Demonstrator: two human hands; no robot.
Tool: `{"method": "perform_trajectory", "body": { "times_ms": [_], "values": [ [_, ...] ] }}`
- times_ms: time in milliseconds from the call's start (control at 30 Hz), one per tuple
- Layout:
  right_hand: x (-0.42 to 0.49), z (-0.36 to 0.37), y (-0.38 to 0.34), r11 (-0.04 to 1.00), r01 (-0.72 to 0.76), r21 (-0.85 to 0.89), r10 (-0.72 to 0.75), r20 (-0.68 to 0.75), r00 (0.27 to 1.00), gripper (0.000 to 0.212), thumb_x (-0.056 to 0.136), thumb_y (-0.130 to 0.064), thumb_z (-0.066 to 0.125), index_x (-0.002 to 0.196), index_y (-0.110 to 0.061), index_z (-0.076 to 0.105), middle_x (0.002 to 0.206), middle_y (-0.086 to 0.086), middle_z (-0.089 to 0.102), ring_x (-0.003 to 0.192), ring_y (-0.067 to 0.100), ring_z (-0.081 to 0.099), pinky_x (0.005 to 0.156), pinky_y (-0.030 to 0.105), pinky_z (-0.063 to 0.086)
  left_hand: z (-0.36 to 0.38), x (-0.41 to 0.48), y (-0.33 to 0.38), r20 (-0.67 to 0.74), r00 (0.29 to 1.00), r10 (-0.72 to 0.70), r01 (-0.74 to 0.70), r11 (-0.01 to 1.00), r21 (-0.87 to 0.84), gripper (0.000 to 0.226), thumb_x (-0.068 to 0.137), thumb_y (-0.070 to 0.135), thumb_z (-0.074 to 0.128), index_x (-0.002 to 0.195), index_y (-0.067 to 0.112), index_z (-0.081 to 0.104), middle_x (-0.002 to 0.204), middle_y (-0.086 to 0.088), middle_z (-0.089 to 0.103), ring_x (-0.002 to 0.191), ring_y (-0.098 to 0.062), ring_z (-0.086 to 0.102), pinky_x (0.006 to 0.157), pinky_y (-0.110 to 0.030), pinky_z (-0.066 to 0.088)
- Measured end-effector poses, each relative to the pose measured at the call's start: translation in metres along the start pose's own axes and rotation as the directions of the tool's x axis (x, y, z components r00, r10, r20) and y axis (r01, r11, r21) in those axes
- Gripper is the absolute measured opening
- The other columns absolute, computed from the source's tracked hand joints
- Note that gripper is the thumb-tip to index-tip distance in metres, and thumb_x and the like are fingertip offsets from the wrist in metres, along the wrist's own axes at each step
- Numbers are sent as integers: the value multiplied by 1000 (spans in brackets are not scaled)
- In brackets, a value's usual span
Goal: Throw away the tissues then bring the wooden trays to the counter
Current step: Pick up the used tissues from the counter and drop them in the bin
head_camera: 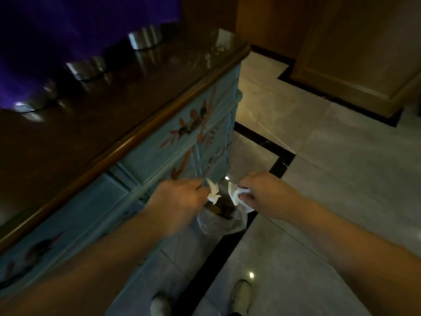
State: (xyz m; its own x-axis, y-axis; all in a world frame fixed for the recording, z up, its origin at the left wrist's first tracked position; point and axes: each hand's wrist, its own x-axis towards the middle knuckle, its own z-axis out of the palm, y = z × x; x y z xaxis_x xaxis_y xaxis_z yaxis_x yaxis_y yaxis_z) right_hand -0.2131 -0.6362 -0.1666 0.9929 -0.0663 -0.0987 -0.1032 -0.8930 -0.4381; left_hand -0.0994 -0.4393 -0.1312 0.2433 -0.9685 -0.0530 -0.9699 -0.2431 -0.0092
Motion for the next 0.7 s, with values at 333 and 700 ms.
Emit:
{"method": "perform_trajectory", "body": {
  "times_ms": [333, 700],
  "values": [
    [54, 164, 135, 955, -291, 60, 281, 139, 950, 21, 92, -19, 53, 103, -5, 64, 105, 15, 62, 92, 26, 59, 71, 26, 35, 199, 109, -23, 269, 958, -97, 100, 995, 1, 28, 97, 25, 41, 122, 24, 53, 121, 2, 56, 104, -21, 58, 83, -37, 48],
    [144, 401, 259, 842, -523, 129, 504, 157, 850, 23, 93, -19, 52, 111, -8, 60, 115, 15, 59, 103, 30, 56, 82, 34, 42, 453, 156, -65, 284, 946, -157, 184, 980, -72, 19, 91, 22, 53, 110, 25, 57, 106, 1, 61, 90, -24, 62, 60, -34, 41]
  ]
}}
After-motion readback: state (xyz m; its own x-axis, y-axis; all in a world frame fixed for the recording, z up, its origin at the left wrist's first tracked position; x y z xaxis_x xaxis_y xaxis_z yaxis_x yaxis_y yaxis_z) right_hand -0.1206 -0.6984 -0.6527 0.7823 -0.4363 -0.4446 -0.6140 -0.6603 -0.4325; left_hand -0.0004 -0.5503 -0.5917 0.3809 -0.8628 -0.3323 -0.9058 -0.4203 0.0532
